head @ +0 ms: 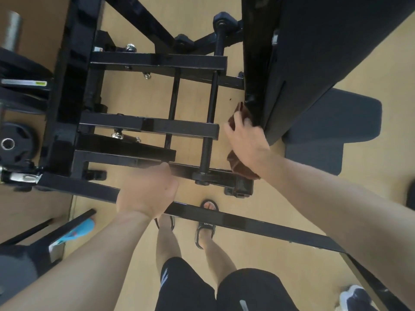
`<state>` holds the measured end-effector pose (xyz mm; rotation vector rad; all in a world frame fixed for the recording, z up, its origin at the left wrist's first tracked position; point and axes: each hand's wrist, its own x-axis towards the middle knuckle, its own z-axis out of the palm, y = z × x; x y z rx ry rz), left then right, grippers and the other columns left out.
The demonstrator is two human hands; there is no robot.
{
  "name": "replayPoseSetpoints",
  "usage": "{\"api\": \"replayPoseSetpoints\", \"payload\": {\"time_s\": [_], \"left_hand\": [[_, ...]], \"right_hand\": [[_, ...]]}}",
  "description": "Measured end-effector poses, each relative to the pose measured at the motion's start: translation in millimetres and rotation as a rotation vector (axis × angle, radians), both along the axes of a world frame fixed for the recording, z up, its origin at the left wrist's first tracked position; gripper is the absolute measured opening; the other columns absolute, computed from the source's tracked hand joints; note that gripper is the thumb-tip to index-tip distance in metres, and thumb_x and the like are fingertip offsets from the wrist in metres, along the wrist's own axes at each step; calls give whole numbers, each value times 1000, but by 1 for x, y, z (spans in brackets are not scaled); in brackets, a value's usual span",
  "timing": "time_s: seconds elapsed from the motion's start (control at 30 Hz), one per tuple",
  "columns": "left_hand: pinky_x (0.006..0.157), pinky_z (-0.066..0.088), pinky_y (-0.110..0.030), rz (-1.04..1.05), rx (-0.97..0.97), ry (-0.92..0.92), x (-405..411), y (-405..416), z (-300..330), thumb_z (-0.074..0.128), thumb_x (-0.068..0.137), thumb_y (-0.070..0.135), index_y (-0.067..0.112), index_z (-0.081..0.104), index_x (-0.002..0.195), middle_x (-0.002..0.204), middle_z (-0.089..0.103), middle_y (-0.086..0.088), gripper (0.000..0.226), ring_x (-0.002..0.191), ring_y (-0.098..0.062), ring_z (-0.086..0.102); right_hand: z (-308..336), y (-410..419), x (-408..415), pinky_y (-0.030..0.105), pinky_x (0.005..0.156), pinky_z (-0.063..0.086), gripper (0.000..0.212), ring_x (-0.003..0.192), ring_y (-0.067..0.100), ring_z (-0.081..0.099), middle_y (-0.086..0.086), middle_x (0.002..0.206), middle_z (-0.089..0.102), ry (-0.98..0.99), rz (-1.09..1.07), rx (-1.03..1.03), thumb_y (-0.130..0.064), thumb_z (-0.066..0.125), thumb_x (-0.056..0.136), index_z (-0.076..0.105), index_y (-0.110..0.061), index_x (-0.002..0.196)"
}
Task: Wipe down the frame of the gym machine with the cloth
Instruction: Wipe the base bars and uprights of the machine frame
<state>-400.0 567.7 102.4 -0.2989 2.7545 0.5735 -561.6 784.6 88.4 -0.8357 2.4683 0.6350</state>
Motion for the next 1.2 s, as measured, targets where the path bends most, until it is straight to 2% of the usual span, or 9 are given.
{"api": "replayPoseSetpoints", "payload": {"time_s": [0.13,0.2,0.4,0.53,0.7,0.83,1.0,1.1,1.2], "left_hand": [[50,23,-10,-6,-17,-5,-1,0,-1,66,91,35,27,61,83,63,54,12,12,54,-8,49],[49,23,-10,-6,-19,-12,0,0,0,67,90,35,27,61,84,63,54,12,12,54,-8,49],[49,26,-12,-17,-10,-30,0,-1,0,66,91,35,28,60,86,63,53,12,11,53,-7,48],[49,27,-13,-27,-12,-24,0,-1,0,66,91,34,27,59,85,62,53,11,12,53,-8,49],[48,27,-13,-23,2,-24,0,-2,-1,68,89,32,27,59,83,61,52,11,12,52,-8,48],[47,25,-13,-13,7,-13,1,-2,-2,69,89,32,29,54,81,61,52,11,17,51,-8,47],[47,26,-13,-23,11,5,1,-2,-1,69,88,31,28,54,79,60,52,10,17,50,-8,47],[47,26,-14,-26,8,-6,1,-1,-1,68,88,32,29,54,80,60,52,11,17,50,-8,47],[47,24,-13,-29,4,-3,0,0,1,69,88,31,28,54,79,59,50,11,18,49,-7,45]], "right_hand": [[-5,-10,-10,40,86,60,82,118,37,58,25,154,32,25,-95,38,-31,85,80,35,-10,141],[-5,1,13,43,92,58,90,124,38,54,26,152,31,-14,-133,-2,-31,84,81,27,-9,148],[-5,28,73,42,94,58,86,130,44,54,26,161,20,-150,-149,-16,-22,71,95,13,-9,157],[-9,14,41,41,91,58,87,121,41,60,27,160,19,-84,-281,-41,-19,74,92,16,-6,155],[-21,-4,-7,42,87,60,83,112,38,65,28,156,31,51,-423,-87,-21,73,93,19,-7,155],[-27,-1,-10,44,89,59,79,118,41,62,28,158,29,58,-447,-85,-21,68,97,18,-9,156],[-27,16,38,44,92,57,74,122,45,60,34,162,16,10,-428,-73,-35,47,106,4,-10,161],[-23,29,90,39,89,58,73,111,39,66,30,159,26,-122,-486,-95,-40,38,109,-5,-14,162],[-24,36,98,37,95,56,78,115,37,66,28,162,21,-119,-445,-86,-33,46,108,-5,-12,163]]}}
